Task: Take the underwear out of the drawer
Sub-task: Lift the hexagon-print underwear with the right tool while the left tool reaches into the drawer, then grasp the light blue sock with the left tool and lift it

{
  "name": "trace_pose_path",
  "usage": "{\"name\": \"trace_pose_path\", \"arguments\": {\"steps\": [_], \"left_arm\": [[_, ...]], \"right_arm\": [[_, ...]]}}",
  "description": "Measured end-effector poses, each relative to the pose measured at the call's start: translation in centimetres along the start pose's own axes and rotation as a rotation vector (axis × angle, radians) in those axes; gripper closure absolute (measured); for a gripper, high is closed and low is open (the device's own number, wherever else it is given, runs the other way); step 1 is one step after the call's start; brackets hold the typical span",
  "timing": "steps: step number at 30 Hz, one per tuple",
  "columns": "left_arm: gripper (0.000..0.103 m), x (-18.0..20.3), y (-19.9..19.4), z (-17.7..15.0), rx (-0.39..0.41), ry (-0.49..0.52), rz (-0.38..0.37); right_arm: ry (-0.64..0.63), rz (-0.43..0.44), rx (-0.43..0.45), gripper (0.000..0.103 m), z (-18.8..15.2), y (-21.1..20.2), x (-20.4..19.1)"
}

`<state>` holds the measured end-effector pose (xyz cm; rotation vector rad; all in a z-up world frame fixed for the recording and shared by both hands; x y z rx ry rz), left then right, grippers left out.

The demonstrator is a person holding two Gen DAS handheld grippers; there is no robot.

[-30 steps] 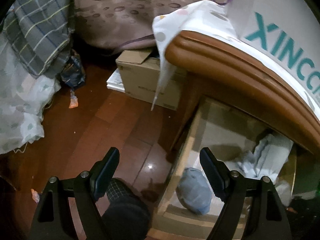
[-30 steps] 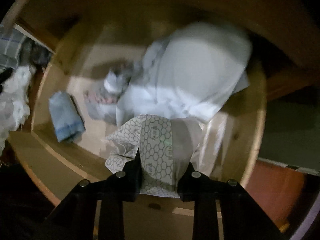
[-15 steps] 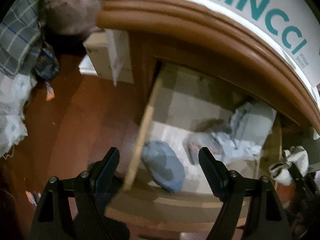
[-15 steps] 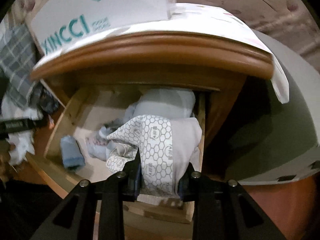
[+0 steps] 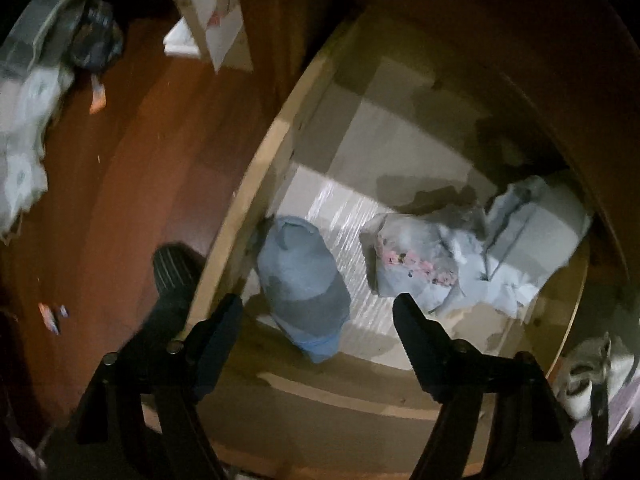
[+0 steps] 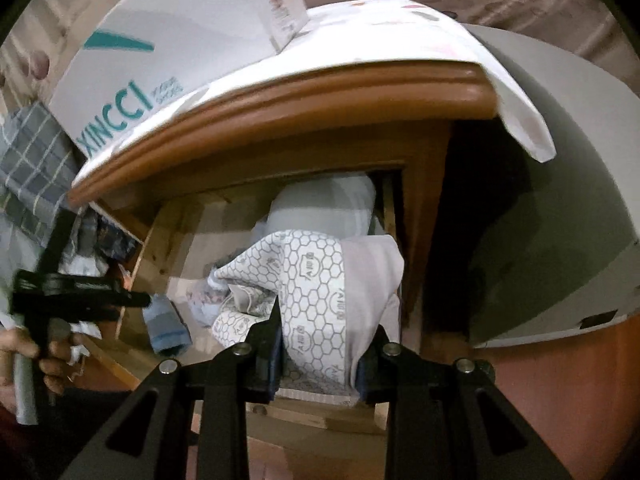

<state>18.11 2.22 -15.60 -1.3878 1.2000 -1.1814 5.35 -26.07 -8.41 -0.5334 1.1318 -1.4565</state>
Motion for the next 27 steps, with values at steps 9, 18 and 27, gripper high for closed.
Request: {"name": "trace_pose_path", "arguments": {"steps": [9,18,27], "left_arm": [[0.035,-0.3,4.1,1.4,-0.135,-0.112,-0.017],[0.038,-0.3,6.3,2.7,-0.211,-0.128,0.033],[0.062,-1.0,7.0,3.4,-0.218,-0.175,0.072]], "right_arm": [[0.070,0.022,-0.017,0.076,-0.1,-0.3,1.6],[0.115,0.005,0.019,0.076,0.3,-1.1,2.6],[0.129,0.005,0.012,0.076,0.3,-1.0,2.8]]}}
Point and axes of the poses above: each gripper's, at about its wrist camera, not at the fingertips, and y roughly the way its jaws point, x to its right, z to its top, the point moved 4 cm from there along y, roughly the way its jaws point, and after that the axes turned 6 degrees about -x, right-handed, at the moved point
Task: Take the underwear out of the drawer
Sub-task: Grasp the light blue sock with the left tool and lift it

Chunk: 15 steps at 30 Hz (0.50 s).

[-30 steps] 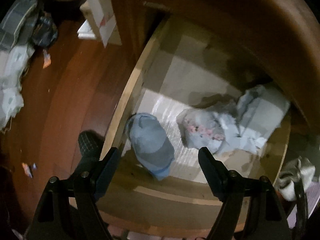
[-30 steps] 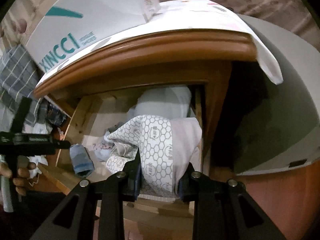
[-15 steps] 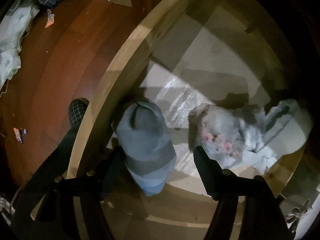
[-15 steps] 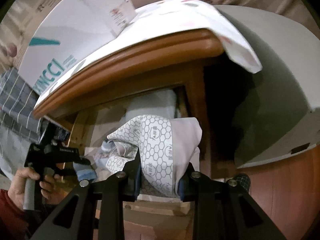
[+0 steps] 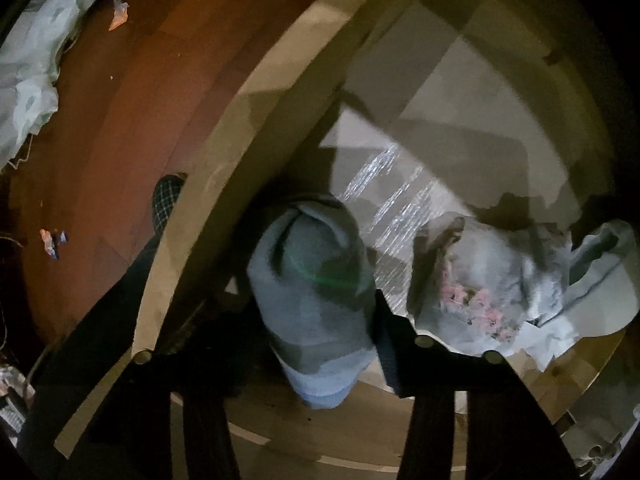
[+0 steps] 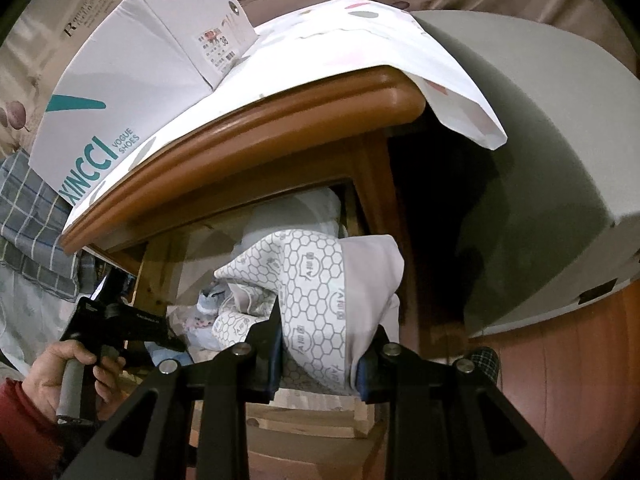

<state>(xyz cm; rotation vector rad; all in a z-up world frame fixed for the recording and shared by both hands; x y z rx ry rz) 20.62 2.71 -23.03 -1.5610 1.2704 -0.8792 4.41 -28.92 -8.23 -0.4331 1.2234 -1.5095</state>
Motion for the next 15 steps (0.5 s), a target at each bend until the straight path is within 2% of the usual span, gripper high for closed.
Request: {"name": "trace_pose_path", "arguments": {"steps": [3,6,10,13,15], "left_arm": [[0.068,0.1,-0.5,-0.3,0.030,0.013,-0.010],[0.069,0.4,-1.5,-1.4,0.054,0.039,-0.028],[0.069,0.6,-3.4,-3.2,0.148,0.118,-0.044],[0.069,0.8,-5.2,-5.1,0.219,0.186,-0.113],[0.069,0.8,-6.5,-6.6,0.267,0.244,-0.130]], "right_arm": [[-0.002,0.004,-0.002,0.076,0.0,0.1,-0.1],[-0.002,0.003,-0.009,0.076,0.0,0.2,-0.1],[-0.012,-0.020,0.001,0.076,0.1,0.1,-0.1],[-0.016,-0.018,-0.001,0.076,0.0,0.2,-0.2],[-0.021,-0.023,-0.004,0.076,-0.1,0.2,-0.3]]}}
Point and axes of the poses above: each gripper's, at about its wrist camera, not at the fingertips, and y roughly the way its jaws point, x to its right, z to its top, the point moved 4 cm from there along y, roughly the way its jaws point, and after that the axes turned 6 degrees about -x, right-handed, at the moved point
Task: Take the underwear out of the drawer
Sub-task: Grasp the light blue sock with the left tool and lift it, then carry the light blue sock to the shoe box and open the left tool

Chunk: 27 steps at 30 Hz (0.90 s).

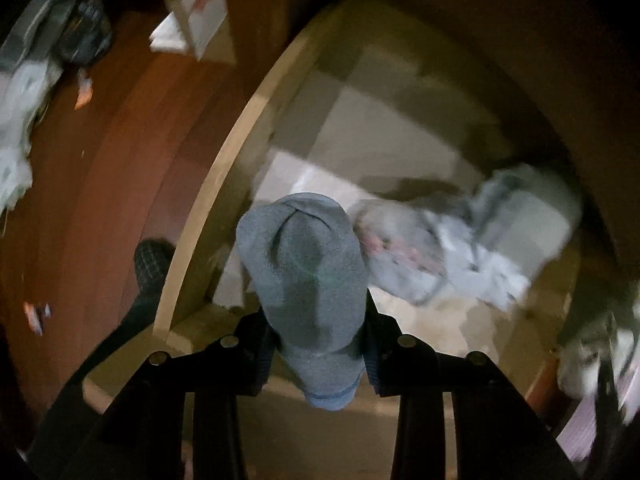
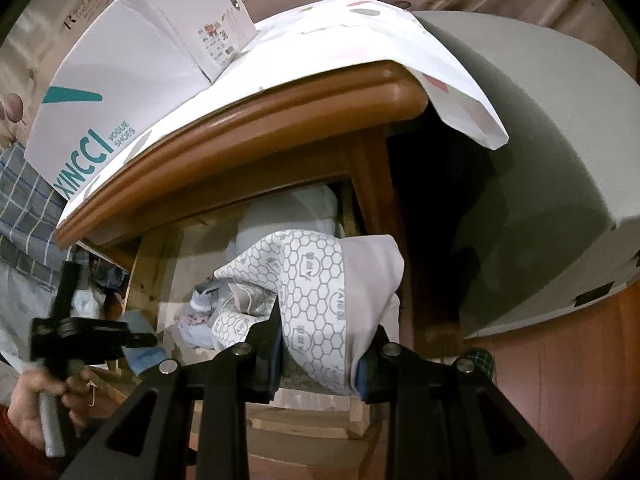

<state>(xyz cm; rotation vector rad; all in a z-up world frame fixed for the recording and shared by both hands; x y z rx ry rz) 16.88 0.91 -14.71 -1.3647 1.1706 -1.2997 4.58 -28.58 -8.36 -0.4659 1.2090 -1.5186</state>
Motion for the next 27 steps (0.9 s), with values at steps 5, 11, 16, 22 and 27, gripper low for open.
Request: {"name": "trace_pose_path", "arguments": {"steps": [5,11,16,22,27], "left_arm": [[0.069,0.2,-4.0,-2.4,0.141,0.138,0.007],[0.069,0.6,-8.2,-2.9,0.303,0.270,0.052],[0.069,0.7,-12.8,-3.7,0.424,0.325,0.097],[0.069,1.1,-19.9,-4.0,0.548,0.376,0.102],[0.069,1.8,-25.2,-2.6,0.609,0.376,0.056]], "right_arm": [[-0.008,-0.011,-0.008,0.076,0.0,0.3,-0.3],[-0.033,-0.020,-0.024,0.076,-0.1,0.9,-0.8],[-0.033,-0.030,-0.019,0.076,0.0,0.8,-0.9],[-0.027,-0.057,-0.013,0.076,-0.1,0.8,-0.8],[-0.022,-0.086,-0.003,0.076,-0.1,0.7,-0.6]]}}
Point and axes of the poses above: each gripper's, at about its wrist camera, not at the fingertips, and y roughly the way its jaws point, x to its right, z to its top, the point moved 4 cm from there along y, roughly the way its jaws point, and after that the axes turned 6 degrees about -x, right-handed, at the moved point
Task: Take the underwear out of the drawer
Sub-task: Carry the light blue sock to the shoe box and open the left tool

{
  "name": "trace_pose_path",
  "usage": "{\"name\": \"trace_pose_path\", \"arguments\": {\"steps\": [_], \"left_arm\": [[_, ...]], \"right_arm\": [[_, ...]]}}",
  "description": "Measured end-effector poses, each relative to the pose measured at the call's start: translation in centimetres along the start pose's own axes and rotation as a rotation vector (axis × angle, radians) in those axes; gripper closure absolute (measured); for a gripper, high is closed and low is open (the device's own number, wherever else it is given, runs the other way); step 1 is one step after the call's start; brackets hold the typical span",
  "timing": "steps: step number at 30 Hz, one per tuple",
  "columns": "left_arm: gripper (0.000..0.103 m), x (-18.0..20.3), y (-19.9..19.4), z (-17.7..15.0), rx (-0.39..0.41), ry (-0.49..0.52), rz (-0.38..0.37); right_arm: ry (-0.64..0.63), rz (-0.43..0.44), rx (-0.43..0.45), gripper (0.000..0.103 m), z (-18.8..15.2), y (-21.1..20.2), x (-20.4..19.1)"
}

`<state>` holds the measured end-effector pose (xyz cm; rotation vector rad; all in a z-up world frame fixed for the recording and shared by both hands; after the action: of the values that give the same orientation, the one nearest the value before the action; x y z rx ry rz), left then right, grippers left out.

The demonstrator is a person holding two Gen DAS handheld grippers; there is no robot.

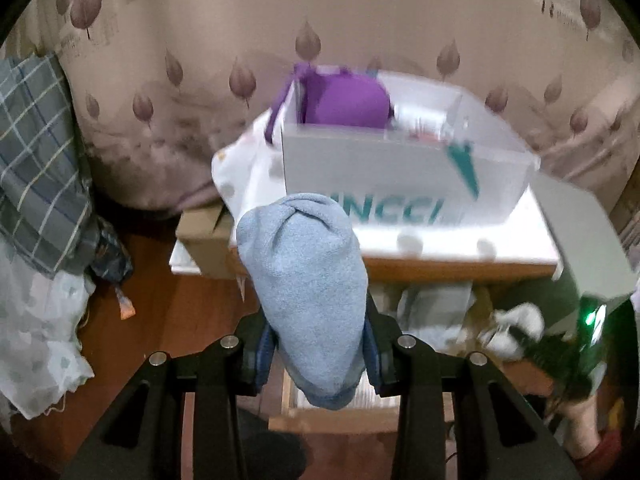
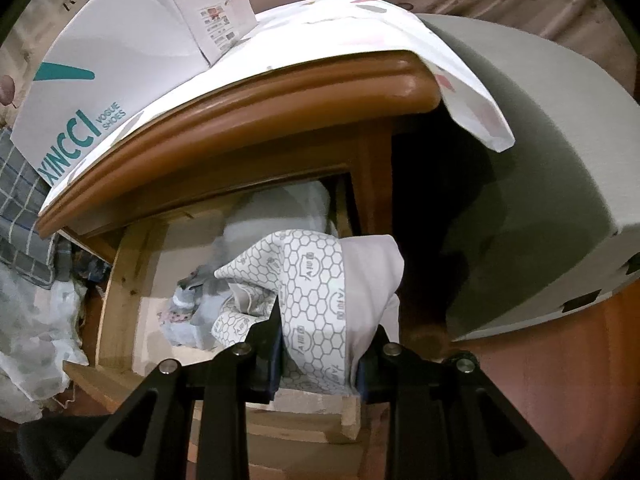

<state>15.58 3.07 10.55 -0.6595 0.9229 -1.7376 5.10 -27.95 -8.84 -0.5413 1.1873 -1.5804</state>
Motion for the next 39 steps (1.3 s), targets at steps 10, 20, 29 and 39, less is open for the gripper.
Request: {"name": "trace_pose_path", "arguments": {"steps": [10,20,29,39], "left_arm": [[0.069,-0.1,-2.0,8.4,0.067,-0.021,0.001],[0.068,2.7,1.3,16.2,0.046,0.021,0.010],[0.068,3.0,8.6,17.3,-0.095,-0.004,0.043],[0.061,2.4,11.8,16.2,-0.181,-0.047,0.062]], "right_arm": [[0.052,-0.079,0.031,0.076,0.4,-0.2,1.6],[0.097,-0.109,0.036,0.076,0.8,0.0,2.5],[0.120,-0.137,0.033,0.076,0.8,0.2,3.3],[0.130,-0.125,0.014,0.076,0.8,0.5,3.5]]}}
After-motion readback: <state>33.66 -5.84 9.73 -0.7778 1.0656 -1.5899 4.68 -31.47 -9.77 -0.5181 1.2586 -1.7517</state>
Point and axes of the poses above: each gripper's, at about its wrist camera, not at the fingertips, and y roughly the way its jaws point, x to its right, z to its top, the point moved 4 cm from there along y, roughly the way its jaws point, and after that the axes turned 6 degrees about -x, right-handed, at the moved point
